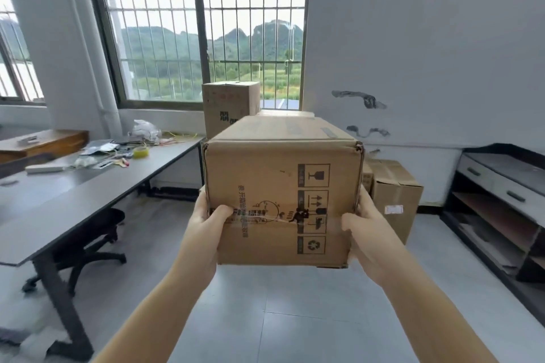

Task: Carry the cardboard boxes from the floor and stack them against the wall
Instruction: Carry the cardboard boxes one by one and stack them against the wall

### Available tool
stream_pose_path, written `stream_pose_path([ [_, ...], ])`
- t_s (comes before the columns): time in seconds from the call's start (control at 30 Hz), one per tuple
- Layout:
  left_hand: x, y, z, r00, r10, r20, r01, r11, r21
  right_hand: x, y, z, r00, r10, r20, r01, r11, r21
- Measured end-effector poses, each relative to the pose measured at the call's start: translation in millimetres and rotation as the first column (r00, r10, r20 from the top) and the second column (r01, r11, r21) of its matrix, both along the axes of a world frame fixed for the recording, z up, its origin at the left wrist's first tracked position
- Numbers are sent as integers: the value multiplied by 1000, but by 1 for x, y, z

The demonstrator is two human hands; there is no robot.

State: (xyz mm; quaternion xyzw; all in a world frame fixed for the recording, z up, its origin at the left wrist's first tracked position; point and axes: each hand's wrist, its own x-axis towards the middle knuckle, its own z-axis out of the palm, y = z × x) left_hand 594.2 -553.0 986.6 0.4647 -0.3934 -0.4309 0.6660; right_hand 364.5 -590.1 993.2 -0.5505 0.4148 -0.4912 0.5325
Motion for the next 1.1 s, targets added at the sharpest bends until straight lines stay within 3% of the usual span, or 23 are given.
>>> stream_pose_path([
  [0.27, 43, -186, -20, 999, 32, -22, -32, 999, 14, 44, -185, -11, 998, -22, -52, 24, 999, 30],
  [0.57, 123, -431, -6, 995, -101, -7, 101, 995, -17, 119, -394, 1, 992, -122, -37, 125, 988, 90],
  [0.83, 155, -609, -11, 986, -167, -2, 166, 985, -38, 149, -555, 5, 978, -202, -44, 202, 979, 5],
  [1.1, 172, -788, 5, 994, -88, 58, 94, 989, -111, 169, -747, 5, 981, -189, 39, 190, 981, -47],
])
